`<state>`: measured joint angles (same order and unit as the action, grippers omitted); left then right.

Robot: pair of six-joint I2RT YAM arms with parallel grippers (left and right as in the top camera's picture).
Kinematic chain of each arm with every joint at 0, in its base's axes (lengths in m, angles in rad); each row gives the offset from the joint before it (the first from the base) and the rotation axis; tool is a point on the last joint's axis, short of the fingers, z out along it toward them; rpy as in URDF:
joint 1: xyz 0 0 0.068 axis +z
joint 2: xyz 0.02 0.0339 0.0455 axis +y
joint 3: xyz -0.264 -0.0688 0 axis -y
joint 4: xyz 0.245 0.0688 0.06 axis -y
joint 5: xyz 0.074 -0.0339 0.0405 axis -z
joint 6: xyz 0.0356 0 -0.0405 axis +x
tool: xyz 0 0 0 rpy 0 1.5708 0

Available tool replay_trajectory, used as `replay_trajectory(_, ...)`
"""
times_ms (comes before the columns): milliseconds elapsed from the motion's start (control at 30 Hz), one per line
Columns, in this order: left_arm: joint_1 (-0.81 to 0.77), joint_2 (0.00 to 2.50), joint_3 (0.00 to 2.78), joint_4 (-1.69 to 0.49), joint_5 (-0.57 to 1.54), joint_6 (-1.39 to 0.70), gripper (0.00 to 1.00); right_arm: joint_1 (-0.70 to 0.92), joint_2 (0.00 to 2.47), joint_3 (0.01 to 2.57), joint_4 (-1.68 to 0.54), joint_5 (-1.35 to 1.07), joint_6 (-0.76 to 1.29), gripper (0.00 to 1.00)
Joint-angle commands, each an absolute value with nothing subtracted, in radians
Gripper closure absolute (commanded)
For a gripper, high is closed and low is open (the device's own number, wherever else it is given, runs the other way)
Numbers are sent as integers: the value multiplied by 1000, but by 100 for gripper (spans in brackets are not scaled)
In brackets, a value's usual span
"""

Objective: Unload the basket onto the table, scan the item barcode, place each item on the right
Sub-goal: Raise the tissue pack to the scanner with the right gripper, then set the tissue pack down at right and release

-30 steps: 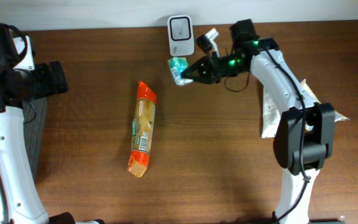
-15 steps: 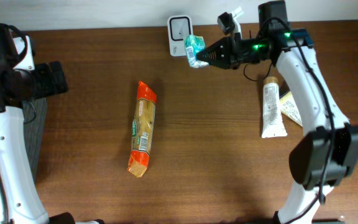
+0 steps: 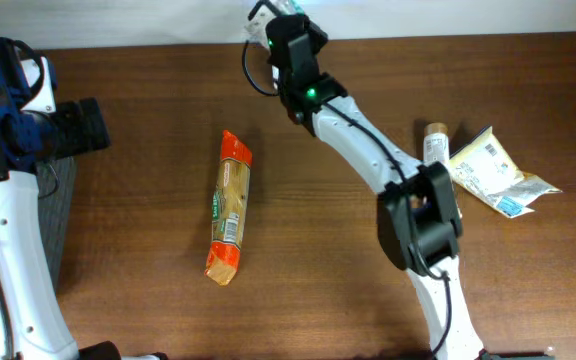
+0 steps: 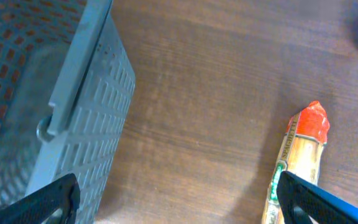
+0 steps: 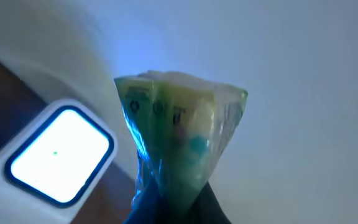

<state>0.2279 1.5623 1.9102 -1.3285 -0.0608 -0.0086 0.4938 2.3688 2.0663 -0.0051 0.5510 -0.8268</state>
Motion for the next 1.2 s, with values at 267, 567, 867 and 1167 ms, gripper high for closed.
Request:
replay_trajectory(267, 232, 1556, 1919, -1326, -68, -8, 1, 439, 2544, 2079, 104, 466, -1122, 96)
replay_trajectory(567, 232, 1556, 1919, -1326, -68, -8, 1, 461, 2530, 2078, 94, 451, -1114, 96)
replay_trajectory(867, 232, 1556, 1919, -1326, -68, -8, 1, 457, 2092, 2079, -665, 215, -175, 96)
replay_trajectory(1167, 232, 1556, 1919, -1326, -68, -8, 1, 233, 2023, 1851, -1349, 105, 144, 96)
